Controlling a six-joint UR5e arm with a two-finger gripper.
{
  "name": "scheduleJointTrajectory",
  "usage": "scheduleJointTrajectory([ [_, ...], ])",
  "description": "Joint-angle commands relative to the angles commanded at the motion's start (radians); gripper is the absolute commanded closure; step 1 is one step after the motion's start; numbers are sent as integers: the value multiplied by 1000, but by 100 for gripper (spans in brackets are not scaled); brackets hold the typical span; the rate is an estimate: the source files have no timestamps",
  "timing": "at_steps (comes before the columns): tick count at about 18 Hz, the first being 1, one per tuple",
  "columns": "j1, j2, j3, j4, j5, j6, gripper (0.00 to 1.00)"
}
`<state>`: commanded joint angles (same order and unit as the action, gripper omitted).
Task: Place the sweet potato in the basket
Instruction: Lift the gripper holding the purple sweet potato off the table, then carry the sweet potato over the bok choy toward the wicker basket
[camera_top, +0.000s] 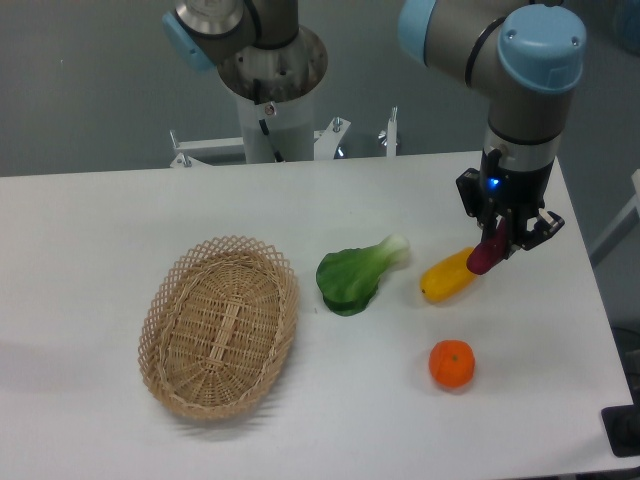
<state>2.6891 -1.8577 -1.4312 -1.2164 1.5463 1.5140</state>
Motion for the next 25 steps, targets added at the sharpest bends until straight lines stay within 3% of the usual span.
scheduleJointTrajectory([
  [11, -18, 18, -5, -2, -11, -77, 71],
  [14, -78, 20, -12, 0, -12, -188, 71],
  [18, -190, 21, -18, 14, -15, -449, 71],
  [22, -317, 23, -96, 58, -11, -639, 71],
  [25, -420, 18, -161, 141, -5, -790, 71],
])
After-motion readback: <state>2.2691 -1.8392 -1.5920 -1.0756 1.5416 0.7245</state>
